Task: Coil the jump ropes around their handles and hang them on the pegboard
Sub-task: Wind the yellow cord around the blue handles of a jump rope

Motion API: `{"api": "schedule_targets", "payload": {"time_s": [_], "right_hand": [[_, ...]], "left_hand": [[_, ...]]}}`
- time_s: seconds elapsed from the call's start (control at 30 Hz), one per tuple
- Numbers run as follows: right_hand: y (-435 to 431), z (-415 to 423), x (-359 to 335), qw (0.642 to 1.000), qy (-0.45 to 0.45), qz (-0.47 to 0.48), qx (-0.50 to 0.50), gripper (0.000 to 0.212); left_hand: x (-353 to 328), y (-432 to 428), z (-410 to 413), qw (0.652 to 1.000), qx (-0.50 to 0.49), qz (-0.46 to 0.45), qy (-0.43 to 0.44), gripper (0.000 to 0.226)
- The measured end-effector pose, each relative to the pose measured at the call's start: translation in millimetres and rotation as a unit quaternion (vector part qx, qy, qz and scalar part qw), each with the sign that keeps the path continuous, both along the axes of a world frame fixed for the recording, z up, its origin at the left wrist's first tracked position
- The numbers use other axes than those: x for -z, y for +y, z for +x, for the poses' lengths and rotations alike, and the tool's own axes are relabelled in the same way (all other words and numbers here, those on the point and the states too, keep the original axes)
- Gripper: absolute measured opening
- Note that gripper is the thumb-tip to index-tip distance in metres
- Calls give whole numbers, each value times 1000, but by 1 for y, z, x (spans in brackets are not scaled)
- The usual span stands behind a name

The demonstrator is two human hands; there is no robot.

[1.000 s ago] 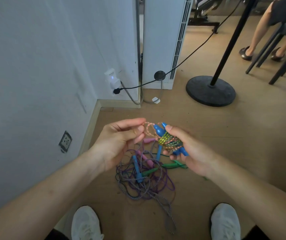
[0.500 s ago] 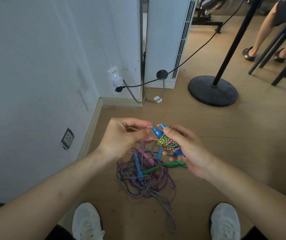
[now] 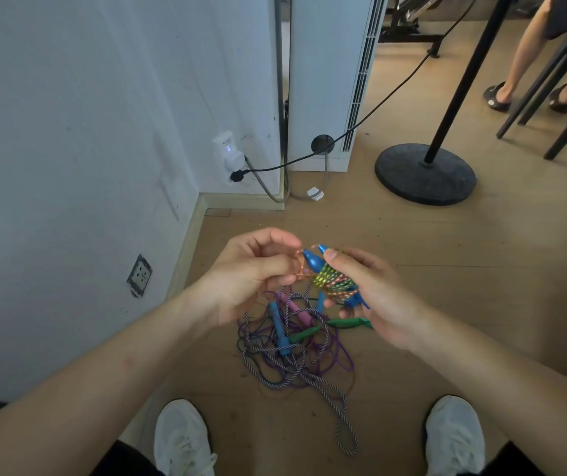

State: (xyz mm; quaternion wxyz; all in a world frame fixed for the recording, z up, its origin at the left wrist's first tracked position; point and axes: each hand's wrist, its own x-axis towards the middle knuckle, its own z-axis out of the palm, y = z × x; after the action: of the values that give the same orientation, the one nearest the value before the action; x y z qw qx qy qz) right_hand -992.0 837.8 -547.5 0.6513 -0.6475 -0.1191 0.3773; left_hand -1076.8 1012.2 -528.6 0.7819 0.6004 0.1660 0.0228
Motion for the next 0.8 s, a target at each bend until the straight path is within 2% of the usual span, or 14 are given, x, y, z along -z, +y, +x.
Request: {"api": "schedule_targets", "payload": {"time_s": [0.1,0.23,0.43,0.6,0.73,0.8], "right_hand": [[-2,-2,-1,1000,-24,4,-16,23],[-3,-3,-5,999,-39,10,-22,19],[-4,-1,-9,1000,-4,3,-21,26],[-4,-1,-10,1000,-12,-6,-19,27],[-3,-1,-10,1000,-3,-13,-11,26],[-2,0,-9,1000,6,-9,27,27]], "left_hand": [[2,-1,1,997,-24,66,-37,34],[7,0,2,992,-31,94,-82,30],[13,5,0,971,-10,170,-166,17],[15,1,0,964,-5,203,-172,14],[18,-1,1,973,-50,174,-145,5],[19,4,1,956,-76,240,-154,6]]}}
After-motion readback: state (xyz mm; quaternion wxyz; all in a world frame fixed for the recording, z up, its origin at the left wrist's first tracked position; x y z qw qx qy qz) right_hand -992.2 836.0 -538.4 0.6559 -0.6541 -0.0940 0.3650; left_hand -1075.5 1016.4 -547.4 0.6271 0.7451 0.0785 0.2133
